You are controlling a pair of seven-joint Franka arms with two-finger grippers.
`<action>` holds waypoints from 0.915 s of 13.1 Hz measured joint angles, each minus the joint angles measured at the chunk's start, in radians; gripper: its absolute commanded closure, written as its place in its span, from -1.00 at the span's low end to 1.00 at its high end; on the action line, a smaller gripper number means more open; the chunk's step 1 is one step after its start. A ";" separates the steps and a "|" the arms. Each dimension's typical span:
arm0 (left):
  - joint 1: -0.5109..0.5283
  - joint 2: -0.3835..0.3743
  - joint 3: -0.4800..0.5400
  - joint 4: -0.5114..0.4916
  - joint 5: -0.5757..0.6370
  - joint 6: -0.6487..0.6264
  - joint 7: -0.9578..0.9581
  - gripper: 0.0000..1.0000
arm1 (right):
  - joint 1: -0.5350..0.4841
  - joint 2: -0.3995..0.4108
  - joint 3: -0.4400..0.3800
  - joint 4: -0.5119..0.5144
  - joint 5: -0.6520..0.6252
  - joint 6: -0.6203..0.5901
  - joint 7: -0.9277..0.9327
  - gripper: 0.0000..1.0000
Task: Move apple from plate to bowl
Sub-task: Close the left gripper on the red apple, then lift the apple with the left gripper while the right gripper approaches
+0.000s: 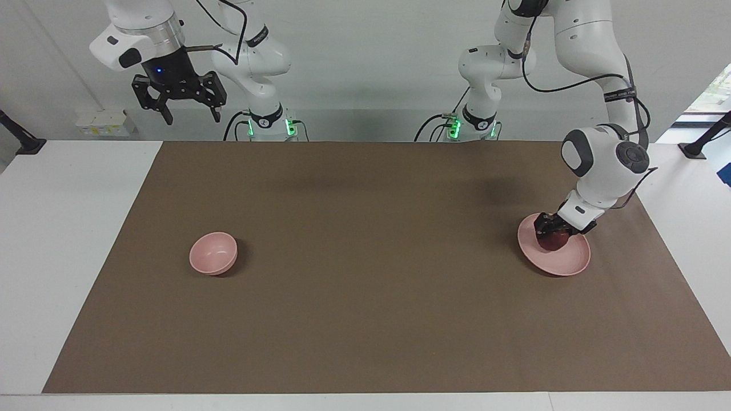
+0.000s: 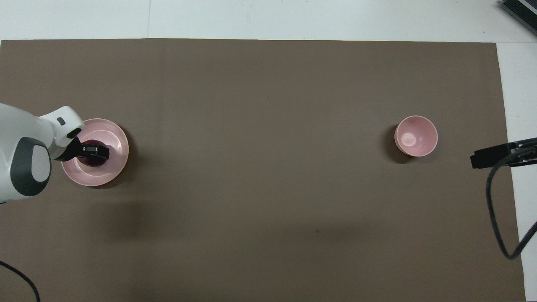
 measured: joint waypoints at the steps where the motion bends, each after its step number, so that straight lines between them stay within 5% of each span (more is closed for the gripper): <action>1: 0.000 0.000 0.000 0.016 0.000 -0.002 -0.001 1.00 | 0.000 0.000 0.001 0.000 0.000 0.000 0.000 -1.00; 7: -0.051 -0.001 -0.012 0.131 0.000 -0.023 -0.008 1.00 | 0.008 0.002 0.013 -0.044 0.037 0.067 -0.012 -1.00; 12: -0.234 0.017 -0.020 0.174 -0.070 -0.012 -0.292 1.00 | -0.001 0.009 0.007 -0.113 0.264 0.116 0.182 -1.00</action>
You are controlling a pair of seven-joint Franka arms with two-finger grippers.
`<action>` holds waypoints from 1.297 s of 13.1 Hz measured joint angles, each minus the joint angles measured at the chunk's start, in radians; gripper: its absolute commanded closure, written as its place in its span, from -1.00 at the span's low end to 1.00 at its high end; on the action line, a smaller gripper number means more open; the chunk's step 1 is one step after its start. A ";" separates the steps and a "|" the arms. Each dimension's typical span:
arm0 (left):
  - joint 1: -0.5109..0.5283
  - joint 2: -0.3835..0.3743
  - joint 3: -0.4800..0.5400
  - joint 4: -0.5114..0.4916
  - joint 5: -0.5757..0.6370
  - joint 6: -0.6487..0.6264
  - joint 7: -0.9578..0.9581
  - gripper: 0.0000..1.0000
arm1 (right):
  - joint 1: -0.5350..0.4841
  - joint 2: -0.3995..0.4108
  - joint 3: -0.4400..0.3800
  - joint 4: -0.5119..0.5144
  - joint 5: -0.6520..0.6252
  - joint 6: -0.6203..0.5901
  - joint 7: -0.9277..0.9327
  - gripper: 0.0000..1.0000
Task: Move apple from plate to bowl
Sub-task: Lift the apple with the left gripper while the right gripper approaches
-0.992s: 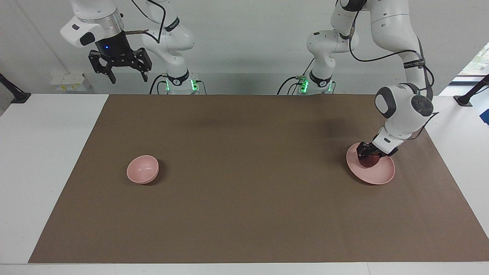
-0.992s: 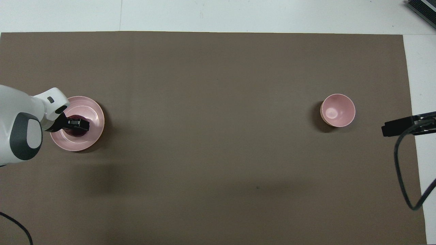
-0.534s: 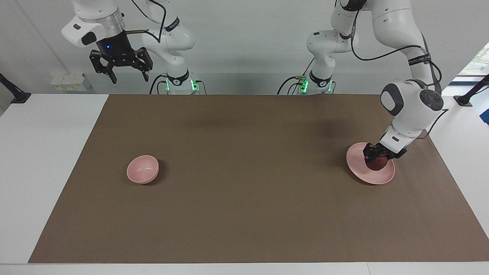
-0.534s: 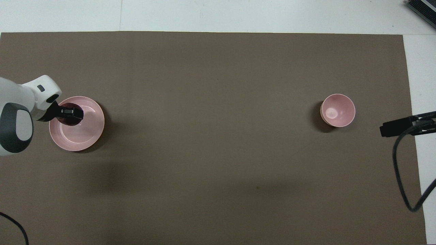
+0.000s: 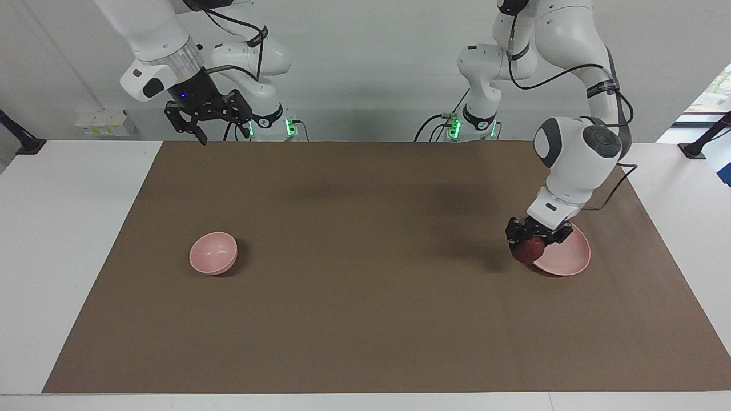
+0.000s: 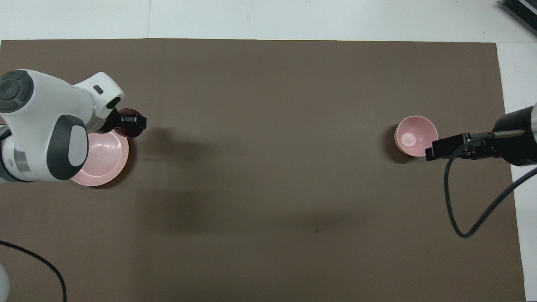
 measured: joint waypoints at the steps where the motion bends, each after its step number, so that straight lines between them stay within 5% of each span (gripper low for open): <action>1: -0.033 0.007 0.000 0.017 -0.026 0.006 -0.066 1.00 | 0.000 0.000 0.000 -0.005 0.050 0.000 0.058 -1.00; 4: -0.095 0.044 -0.001 0.101 -0.109 -0.010 -0.240 1.00 | -0.016 0.000 -0.003 -0.030 0.205 0.001 0.186 -1.00; 12: -0.099 0.074 0.005 0.142 -0.249 -0.031 -0.288 1.00 | -0.033 -0.001 -0.005 -0.057 0.428 0.085 0.549 -1.00; 17: -0.131 0.086 -0.013 0.145 -0.369 -0.032 -0.374 1.00 | -0.025 0.028 -0.001 -0.179 0.727 0.290 0.300 -1.00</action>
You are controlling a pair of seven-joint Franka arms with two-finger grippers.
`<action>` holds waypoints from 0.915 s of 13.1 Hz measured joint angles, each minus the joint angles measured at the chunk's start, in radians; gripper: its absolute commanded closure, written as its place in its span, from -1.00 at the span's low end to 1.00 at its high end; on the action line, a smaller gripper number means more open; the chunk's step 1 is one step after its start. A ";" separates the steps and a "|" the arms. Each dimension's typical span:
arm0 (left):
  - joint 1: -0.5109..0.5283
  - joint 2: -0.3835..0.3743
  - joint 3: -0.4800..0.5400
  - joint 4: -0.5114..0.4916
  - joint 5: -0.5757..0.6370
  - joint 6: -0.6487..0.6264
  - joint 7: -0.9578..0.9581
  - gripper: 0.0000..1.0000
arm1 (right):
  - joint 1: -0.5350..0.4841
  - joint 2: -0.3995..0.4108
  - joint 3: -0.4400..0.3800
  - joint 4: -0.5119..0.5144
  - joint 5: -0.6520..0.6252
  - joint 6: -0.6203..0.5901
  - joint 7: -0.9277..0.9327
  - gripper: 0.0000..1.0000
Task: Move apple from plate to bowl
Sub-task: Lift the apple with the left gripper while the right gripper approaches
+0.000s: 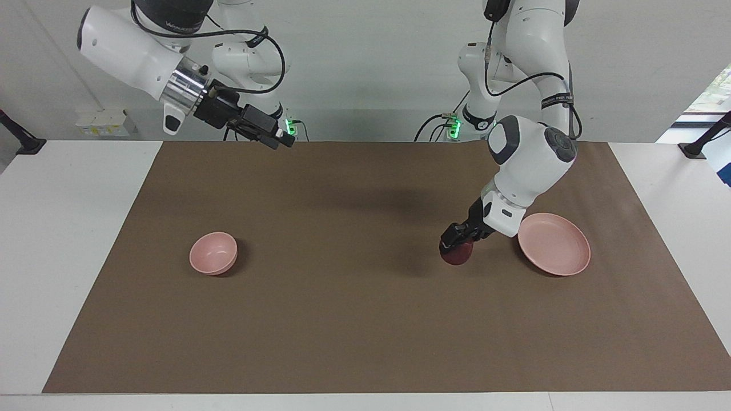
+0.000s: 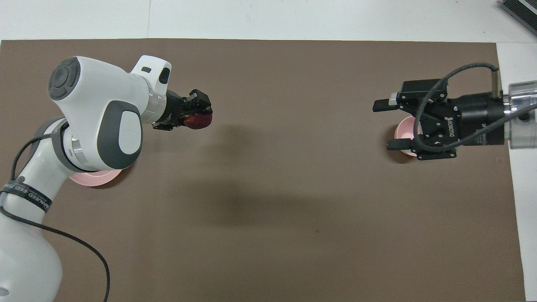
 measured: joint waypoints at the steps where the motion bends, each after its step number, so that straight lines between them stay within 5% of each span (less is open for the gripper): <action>1: -0.001 0.005 -0.004 0.004 -0.022 -0.001 -0.029 1.00 | 0.005 0.019 0.002 -0.011 0.057 0.024 -0.076 -1.00; 7: 0.031 0.041 -0.006 0.116 -0.254 -0.323 -0.082 1.00 | 0.013 0.068 0.000 -0.133 0.388 0.048 -0.597 -1.00; 12: 0.042 0.048 -0.027 0.128 -0.482 -0.423 -0.320 1.00 | 0.154 0.043 0.005 -0.183 0.548 0.216 -0.750 -1.00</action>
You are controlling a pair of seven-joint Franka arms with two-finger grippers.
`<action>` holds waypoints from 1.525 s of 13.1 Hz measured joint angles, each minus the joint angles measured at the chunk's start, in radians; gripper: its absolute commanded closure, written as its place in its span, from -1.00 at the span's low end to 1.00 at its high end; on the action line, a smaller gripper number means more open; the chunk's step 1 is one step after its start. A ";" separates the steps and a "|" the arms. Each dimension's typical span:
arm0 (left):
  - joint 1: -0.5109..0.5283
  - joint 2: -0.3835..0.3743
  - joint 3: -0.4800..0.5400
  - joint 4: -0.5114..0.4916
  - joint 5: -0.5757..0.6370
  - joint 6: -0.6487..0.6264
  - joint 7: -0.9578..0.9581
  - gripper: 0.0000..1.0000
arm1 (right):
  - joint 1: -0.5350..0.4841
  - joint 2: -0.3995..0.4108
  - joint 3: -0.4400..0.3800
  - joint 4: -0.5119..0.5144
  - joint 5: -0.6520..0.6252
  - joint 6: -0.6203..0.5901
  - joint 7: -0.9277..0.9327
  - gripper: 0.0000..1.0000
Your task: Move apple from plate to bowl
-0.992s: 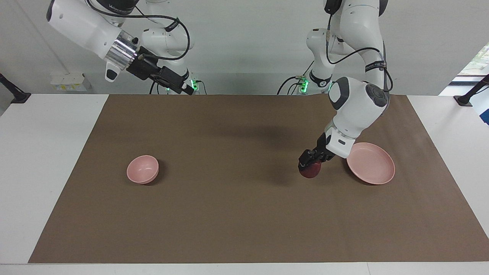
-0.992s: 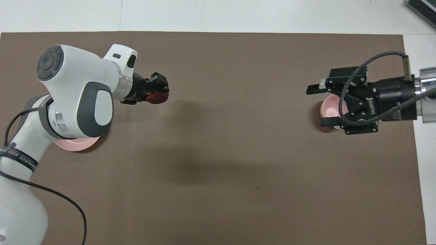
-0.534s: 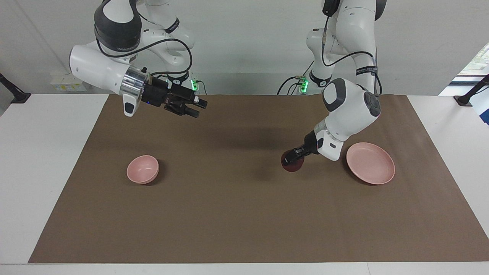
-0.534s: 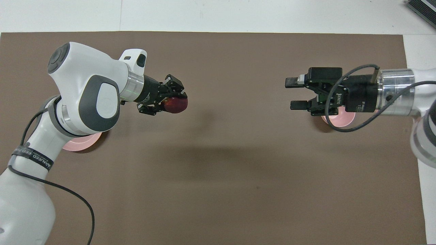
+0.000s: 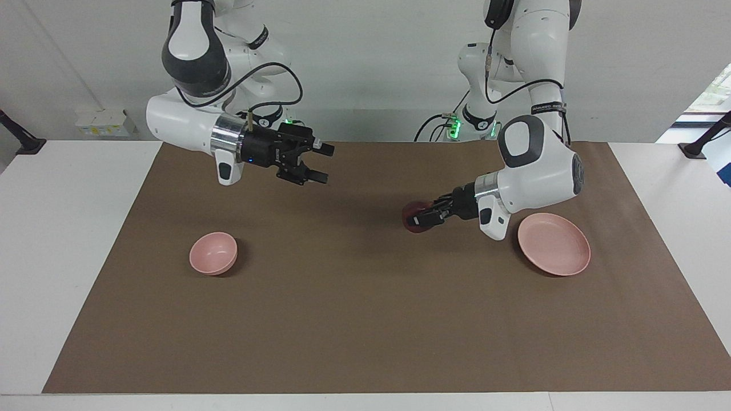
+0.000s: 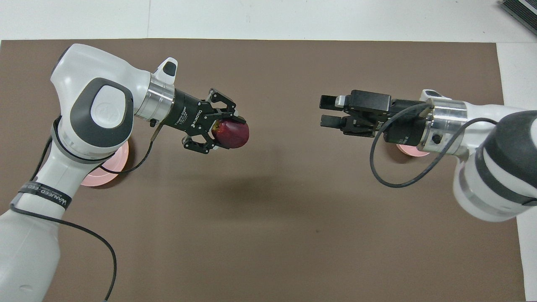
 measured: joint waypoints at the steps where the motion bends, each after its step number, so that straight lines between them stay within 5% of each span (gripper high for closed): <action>1: 0.000 0.000 -0.006 0.001 -0.053 -0.031 -0.041 1.00 | 0.030 -0.007 0.001 -0.009 0.002 0.041 0.000 -1.00; 7: 0.000 0.000 -0.047 0.004 -0.339 -0.083 -0.389 1.00 | 0.058 -0.030 0.000 -0.065 0.003 0.108 -0.081 -1.00; 16: -0.004 0.000 -0.182 0.009 -0.504 0.021 -0.448 1.00 | 0.058 -0.063 0.000 -0.111 0.004 0.114 -0.105 -1.00; 17: -0.004 0.000 -0.189 0.009 -0.507 0.027 -0.449 1.00 | 0.058 -0.063 0.000 -0.111 0.004 0.114 -0.105 -0.67; 20: -0.004 -0.001 -0.192 0.009 -0.511 0.033 -0.449 1.00 | 0.057 -0.064 -0.002 -0.114 0.008 0.114 -0.105 0.99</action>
